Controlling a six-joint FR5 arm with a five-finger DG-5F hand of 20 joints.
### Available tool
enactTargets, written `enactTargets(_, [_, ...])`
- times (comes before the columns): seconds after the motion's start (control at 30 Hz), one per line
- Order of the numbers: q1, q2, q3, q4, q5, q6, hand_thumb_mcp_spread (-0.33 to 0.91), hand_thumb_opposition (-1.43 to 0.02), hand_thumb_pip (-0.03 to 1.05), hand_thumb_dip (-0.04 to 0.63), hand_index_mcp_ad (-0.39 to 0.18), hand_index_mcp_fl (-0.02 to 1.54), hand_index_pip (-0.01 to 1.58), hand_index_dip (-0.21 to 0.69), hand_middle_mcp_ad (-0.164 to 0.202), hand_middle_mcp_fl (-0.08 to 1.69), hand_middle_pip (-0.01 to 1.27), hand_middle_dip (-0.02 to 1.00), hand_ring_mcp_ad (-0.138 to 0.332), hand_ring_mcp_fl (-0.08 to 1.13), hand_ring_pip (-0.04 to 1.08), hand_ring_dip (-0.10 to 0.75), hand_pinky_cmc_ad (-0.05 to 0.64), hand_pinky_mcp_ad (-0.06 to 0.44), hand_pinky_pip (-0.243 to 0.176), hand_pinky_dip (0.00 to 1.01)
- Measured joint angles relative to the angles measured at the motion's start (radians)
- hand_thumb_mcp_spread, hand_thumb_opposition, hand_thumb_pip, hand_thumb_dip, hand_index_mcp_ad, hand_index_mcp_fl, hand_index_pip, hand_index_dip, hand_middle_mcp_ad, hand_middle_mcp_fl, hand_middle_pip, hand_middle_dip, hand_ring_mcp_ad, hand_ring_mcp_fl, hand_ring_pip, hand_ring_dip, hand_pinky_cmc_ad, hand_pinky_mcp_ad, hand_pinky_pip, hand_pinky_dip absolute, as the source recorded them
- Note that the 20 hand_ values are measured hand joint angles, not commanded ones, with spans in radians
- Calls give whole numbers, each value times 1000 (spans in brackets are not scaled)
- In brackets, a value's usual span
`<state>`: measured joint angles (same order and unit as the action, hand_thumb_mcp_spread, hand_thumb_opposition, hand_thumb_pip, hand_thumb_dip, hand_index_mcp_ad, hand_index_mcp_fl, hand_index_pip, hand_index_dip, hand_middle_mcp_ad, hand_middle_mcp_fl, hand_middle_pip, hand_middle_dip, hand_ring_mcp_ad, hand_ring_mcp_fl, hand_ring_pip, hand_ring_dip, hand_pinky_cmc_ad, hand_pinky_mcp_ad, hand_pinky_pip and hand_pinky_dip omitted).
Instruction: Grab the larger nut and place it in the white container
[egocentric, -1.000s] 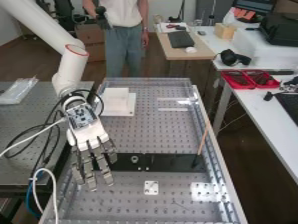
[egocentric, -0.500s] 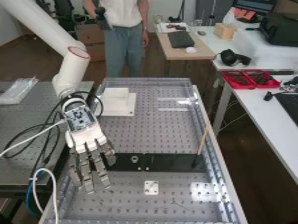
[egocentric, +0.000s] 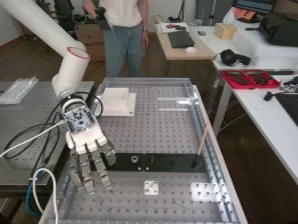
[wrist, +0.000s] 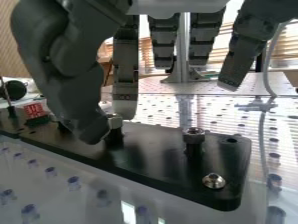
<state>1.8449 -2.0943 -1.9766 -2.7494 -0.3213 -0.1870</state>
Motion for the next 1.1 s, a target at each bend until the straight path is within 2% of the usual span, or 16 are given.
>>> enactTargets(0.87, [-18, 16, -4, 61, -27, -109, 360, -876, 712, 241, -89, 161, 1548, 185, 91, 42, 138, 239, 180, 3, 115, 154, 387, 312, -106, 656])
enactTargets(1.1, [-22, 18, -4, 60, -40, -129, 363, -880, 712, 253, -94, 164, 1548, 185, 86, 42, 138, 239, 161, 3, 113, 154, 387, 312, -105, 637])
